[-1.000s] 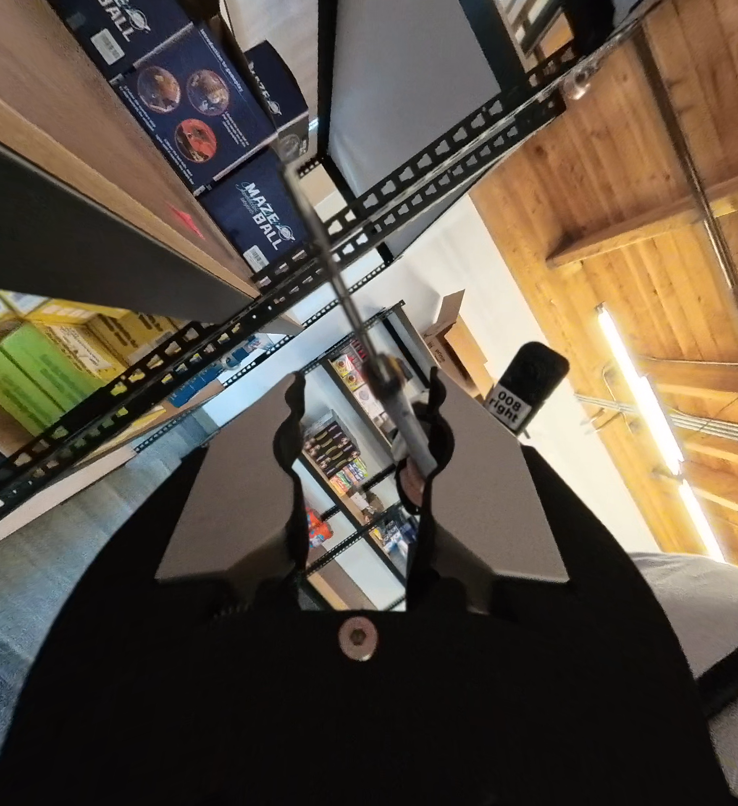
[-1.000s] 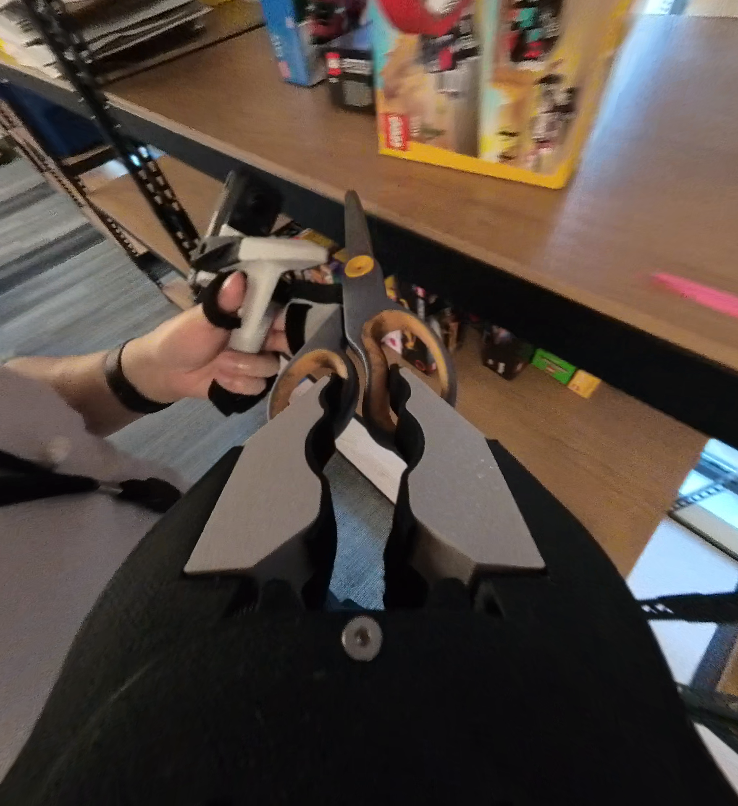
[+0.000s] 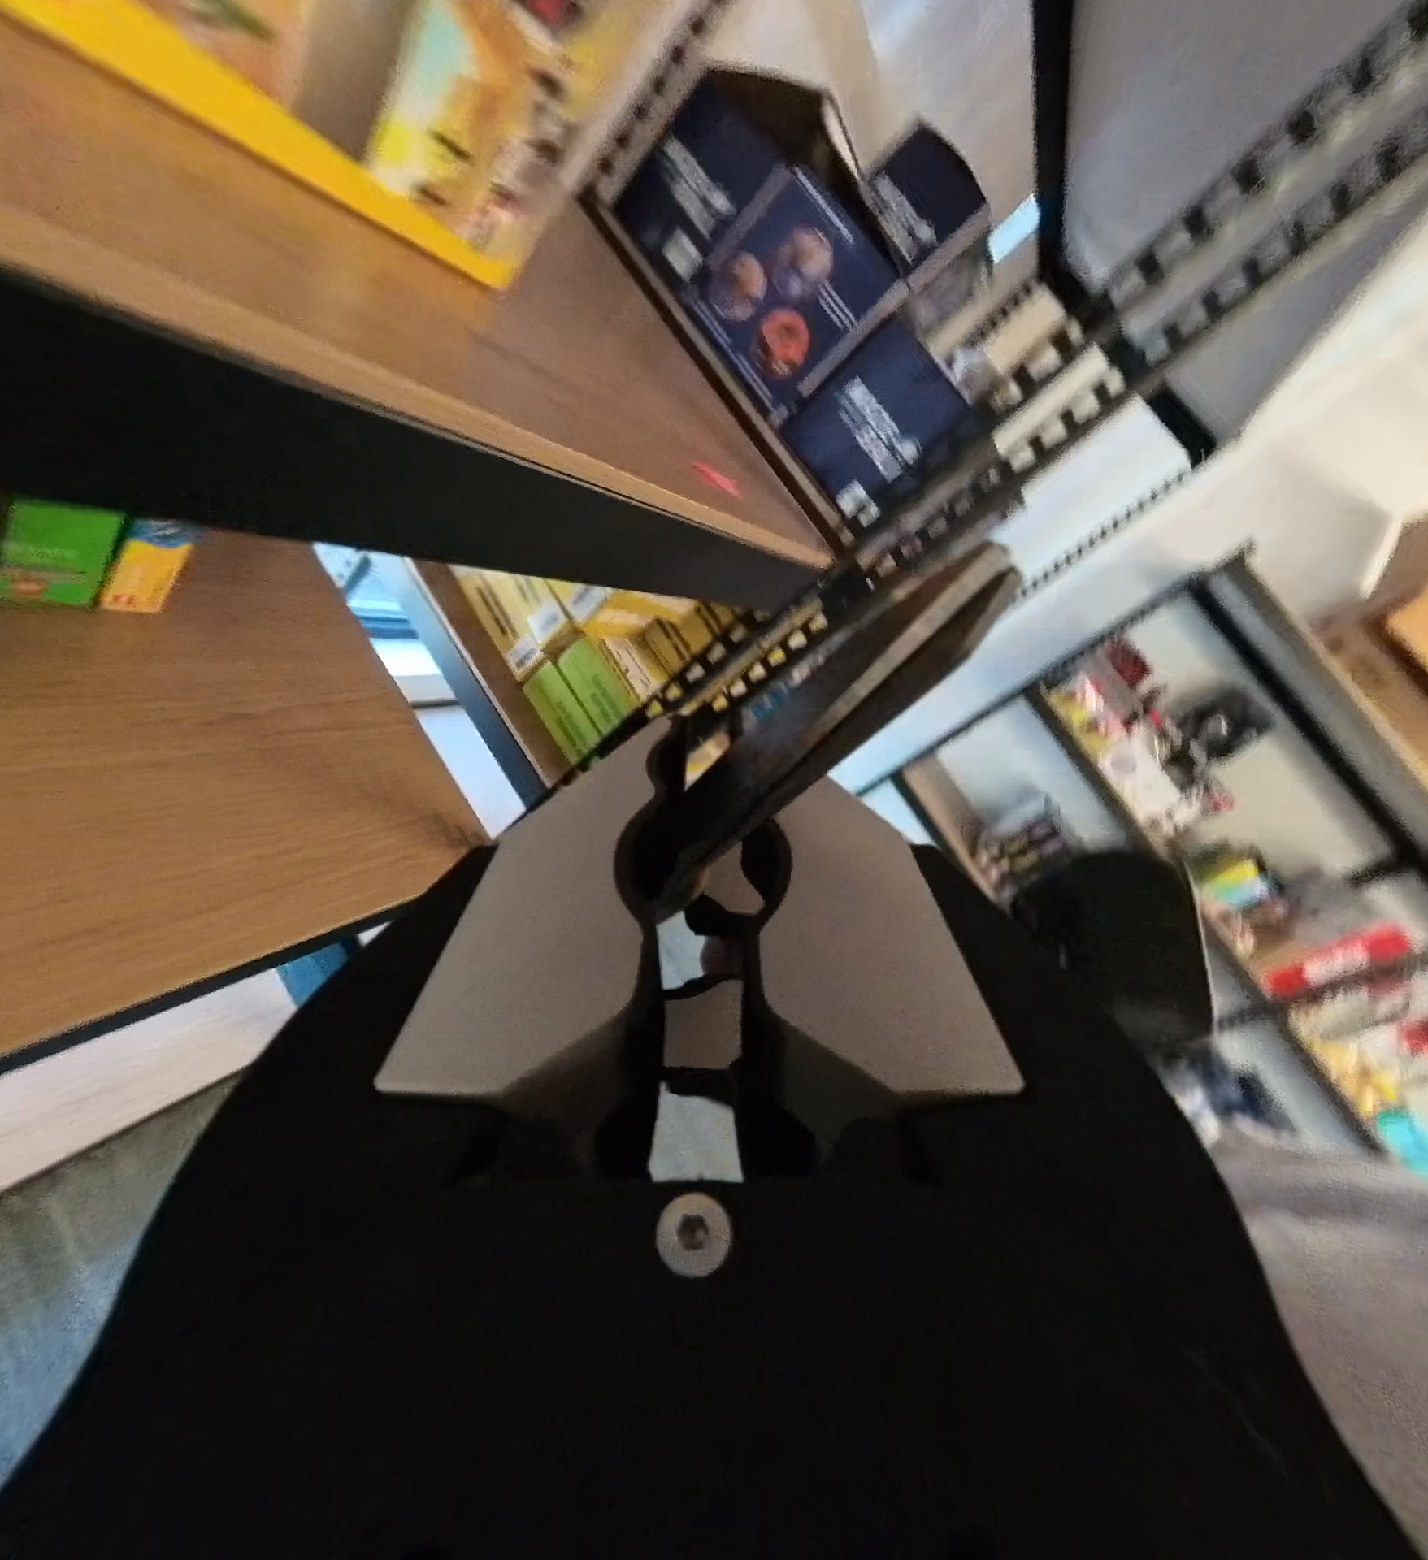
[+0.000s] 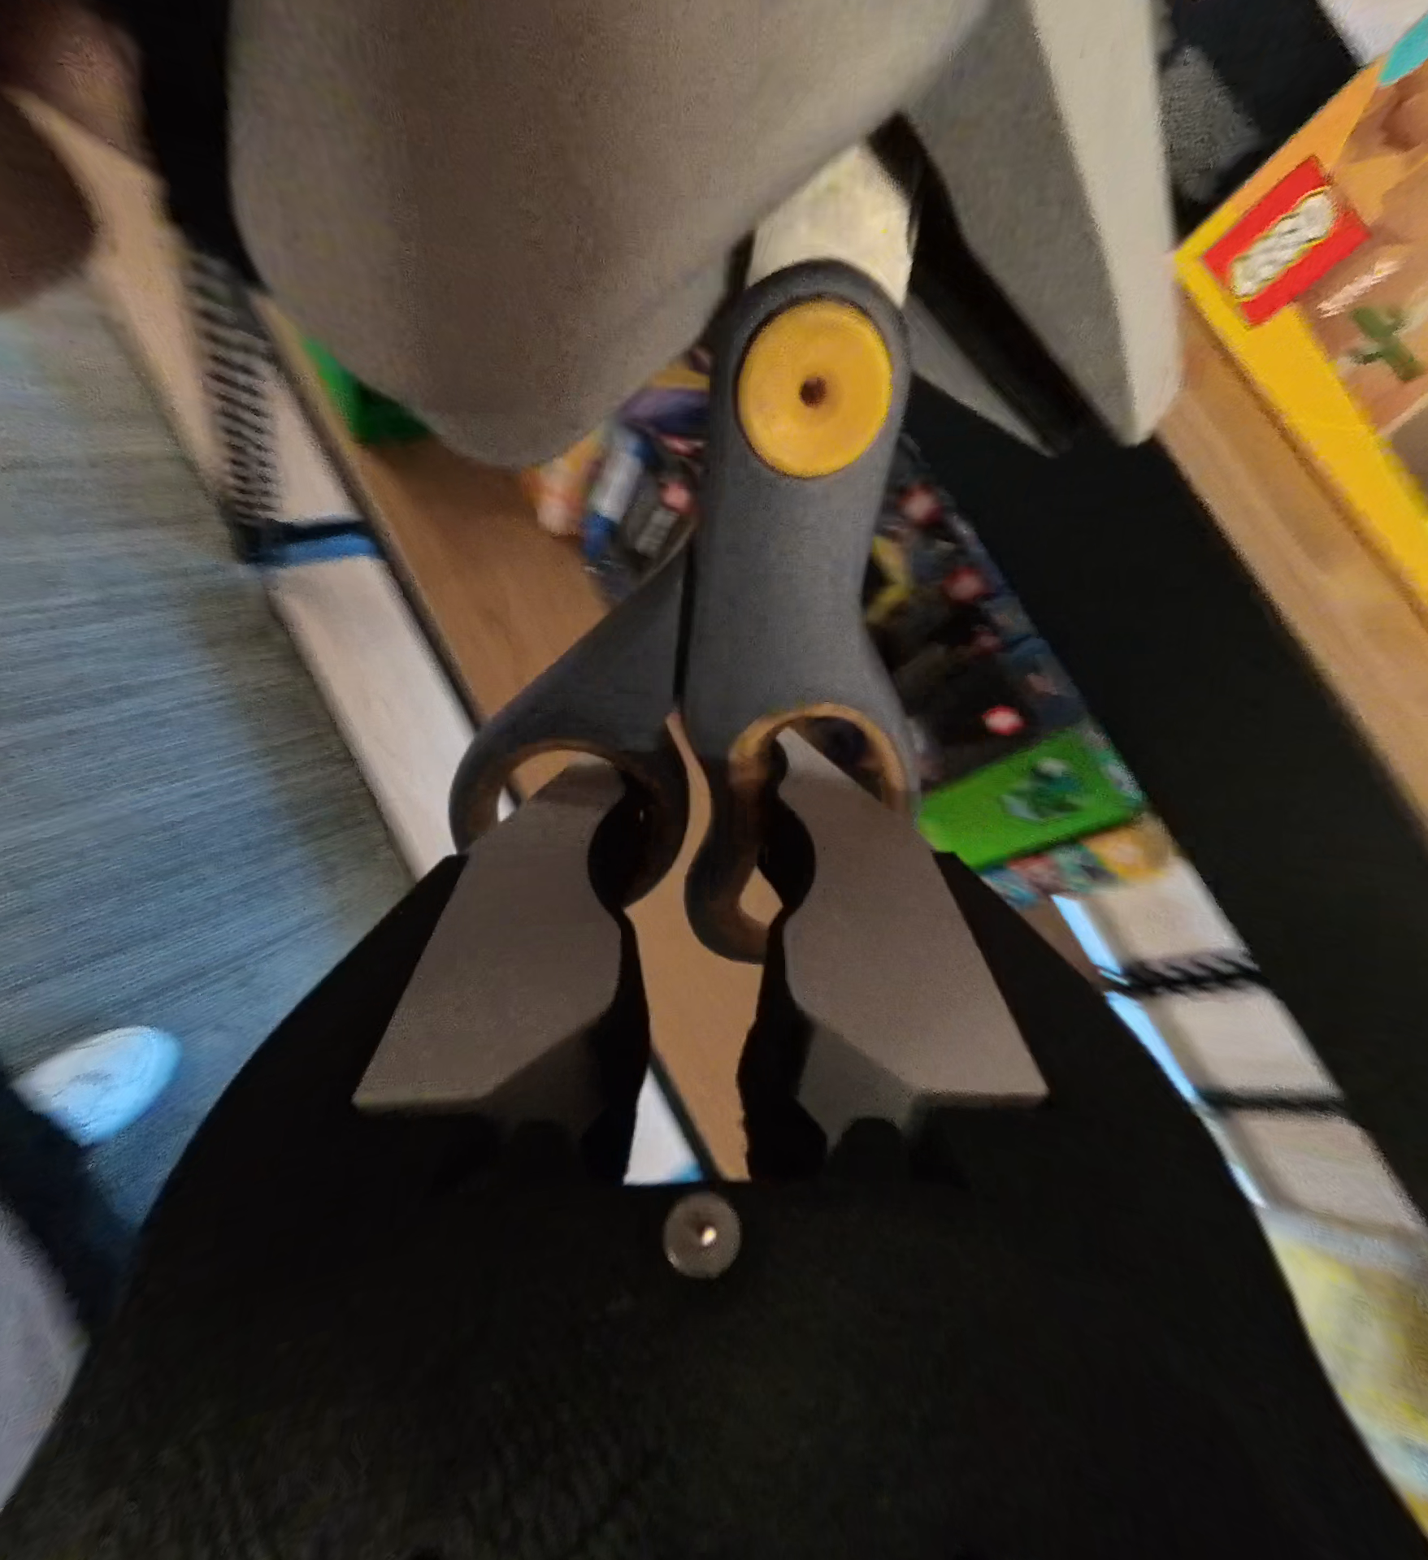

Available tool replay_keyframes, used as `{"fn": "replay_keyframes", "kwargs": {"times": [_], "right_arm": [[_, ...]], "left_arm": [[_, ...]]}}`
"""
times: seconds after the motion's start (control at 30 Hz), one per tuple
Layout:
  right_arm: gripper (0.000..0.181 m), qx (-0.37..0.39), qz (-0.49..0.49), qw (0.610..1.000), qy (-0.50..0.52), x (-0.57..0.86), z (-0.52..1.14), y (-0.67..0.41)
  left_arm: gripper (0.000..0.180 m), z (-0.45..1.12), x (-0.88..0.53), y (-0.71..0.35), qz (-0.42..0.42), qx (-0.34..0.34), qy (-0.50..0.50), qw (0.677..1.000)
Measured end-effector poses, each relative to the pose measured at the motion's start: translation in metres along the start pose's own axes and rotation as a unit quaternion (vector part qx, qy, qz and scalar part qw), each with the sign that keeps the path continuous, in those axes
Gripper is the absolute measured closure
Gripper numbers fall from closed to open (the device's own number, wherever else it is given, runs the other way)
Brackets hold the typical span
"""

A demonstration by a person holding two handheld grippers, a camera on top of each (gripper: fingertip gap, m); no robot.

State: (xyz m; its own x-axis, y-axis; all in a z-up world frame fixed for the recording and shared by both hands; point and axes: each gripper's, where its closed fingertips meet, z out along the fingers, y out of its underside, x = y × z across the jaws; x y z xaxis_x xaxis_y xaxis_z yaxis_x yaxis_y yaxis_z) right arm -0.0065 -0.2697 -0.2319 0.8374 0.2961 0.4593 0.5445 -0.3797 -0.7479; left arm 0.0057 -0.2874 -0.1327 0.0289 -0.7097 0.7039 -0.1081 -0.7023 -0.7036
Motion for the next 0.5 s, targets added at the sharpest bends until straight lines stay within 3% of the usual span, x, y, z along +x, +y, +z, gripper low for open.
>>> {"fn": "replay_keyframes", "kwargs": {"times": [0.03,0.1,0.17,0.2,0.3,0.33,0.37,0.5], "right_arm": [[0.161,0.022,0.036,0.997,-0.061,-0.007,-0.010,-0.002],[0.162,0.063,0.123,0.968,-0.211,-0.025,-0.039,-0.010],[0.162,0.103,0.187,0.916,-0.340,-0.032,-0.077,-0.021],[0.162,0.101,0.212,0.888,-0.395,-0.033,-0.094,-0.022],[0.163,0.080,0.251,0.808,-0.527,-0.029,-0.135,-0.016],[0.163,0.080,0.256,0.792,-0.548,-0.025,-0.143,-0.012],[0.162,0.084,0.258,0.776,-0.569,-0.022,-0.151,-0.009],[0.163,0.131,0.318,0.713,-0.611,0.001,-0.170,-0.003]], "left_arm": [[0.168,0.004,0.012,0.001,0.025,-0.017,0.020,0.999],[0.152,0.007,0.037,-0.008,0.078,-0.010,0.062,0.995],[0.127,0.010,0.056,-0.015,0.128,0.011,0.095,0.987],[0.124,0.014,0.067,-0.012,0.140,0.004,0.126,0.982],[0.132,0.033,0.094,0.015,0.103,-0.075,0.226,0.966],[0.151,0.044,0.092,0.022,0.086,-0.098,0.225,0.966],[0.165,0.054,0.090,0.025,0.074,-0.105,0.222,0.967],[0.165,0.083,0.095,0.023,0.034,-0.061,0.223,0.972]]}}
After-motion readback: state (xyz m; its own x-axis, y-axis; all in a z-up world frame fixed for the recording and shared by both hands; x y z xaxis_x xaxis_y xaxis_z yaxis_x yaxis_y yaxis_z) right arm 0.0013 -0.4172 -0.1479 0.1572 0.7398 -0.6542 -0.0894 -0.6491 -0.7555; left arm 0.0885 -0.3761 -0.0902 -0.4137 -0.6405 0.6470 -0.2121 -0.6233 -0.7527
